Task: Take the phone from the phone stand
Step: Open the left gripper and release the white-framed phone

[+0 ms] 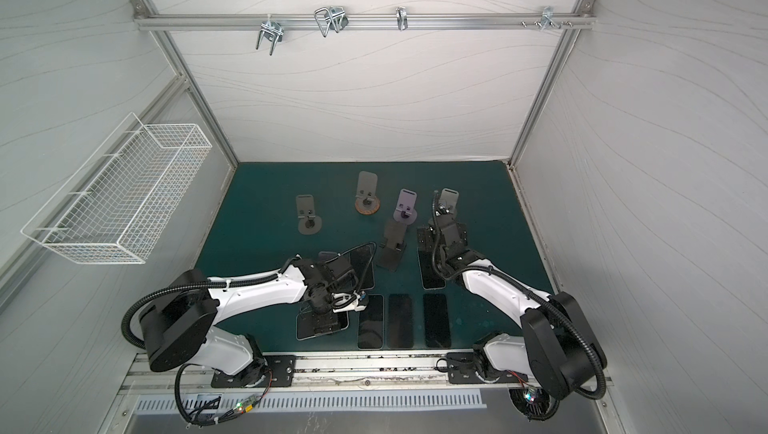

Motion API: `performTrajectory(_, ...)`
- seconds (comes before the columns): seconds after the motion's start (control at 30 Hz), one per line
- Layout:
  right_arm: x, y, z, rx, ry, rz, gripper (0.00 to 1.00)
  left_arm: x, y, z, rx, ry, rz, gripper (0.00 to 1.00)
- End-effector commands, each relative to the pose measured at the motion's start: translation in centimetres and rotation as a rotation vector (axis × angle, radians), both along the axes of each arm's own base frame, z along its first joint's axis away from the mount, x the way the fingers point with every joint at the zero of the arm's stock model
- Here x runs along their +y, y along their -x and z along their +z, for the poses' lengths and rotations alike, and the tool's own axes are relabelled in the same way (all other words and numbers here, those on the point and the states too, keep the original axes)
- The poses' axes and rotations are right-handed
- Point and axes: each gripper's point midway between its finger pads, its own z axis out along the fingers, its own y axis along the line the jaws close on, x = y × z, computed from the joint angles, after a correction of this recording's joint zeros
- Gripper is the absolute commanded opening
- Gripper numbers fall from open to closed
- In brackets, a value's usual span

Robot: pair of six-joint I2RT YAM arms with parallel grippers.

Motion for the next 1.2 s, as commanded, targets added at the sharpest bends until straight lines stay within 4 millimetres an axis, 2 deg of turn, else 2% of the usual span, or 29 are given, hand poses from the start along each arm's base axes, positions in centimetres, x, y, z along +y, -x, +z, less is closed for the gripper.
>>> performTrajectory(0.0, 0.4, -0.2, 0.5, -0.024, 0.005, 0.017, 0.99, 0.0, 0.1, -3.1, 0.014, -0.001, -0.01, 0.79)
performTrajectory(0.2, 0.4, -0.1, 0.6, -0.027, 0.003, 0.017, 0.99, -0.1, 0.0, -2.9, 0.005, 0.0, -0.003, 0.81)
performTrajectory(0.37, 0.3, -0.1, 0.6, -0.028, 0.003, 0.014, 0.99, -0.6, -0.5, -1.6, -0.012, 0.022, 0.011, 0.81)
performTrajectory(0.67, -1.1, 0.4, 1.2, -0.065, -0.033, -0.036, 0.99, -3.2, -1.7, 5.8, -0.063, 0.158, 0.04, 0.83)
performTrajectory(0.83, -1.6, 0.6, 1.3, -0.073, -0.051, -0.051, 0.99, -3.1, -2.5, 7.4, -0.116, 0.161, 0.032, 0.84)
performTrajectory(1.0, -1.3, 0.8, 1.3, -0.065, -0.089, -0.002, 0.99, -3.5, -4.8, 10.0, -0.147, 0.253, 0.091, 0.84)
performTrajectory(1.17, -3.9, 1.4, 0.9, -0.038, -0.16, -0.08, 0.99, -2.7, -8.6, 14.8, -0.169, 0.398, 0.233, 0.84)
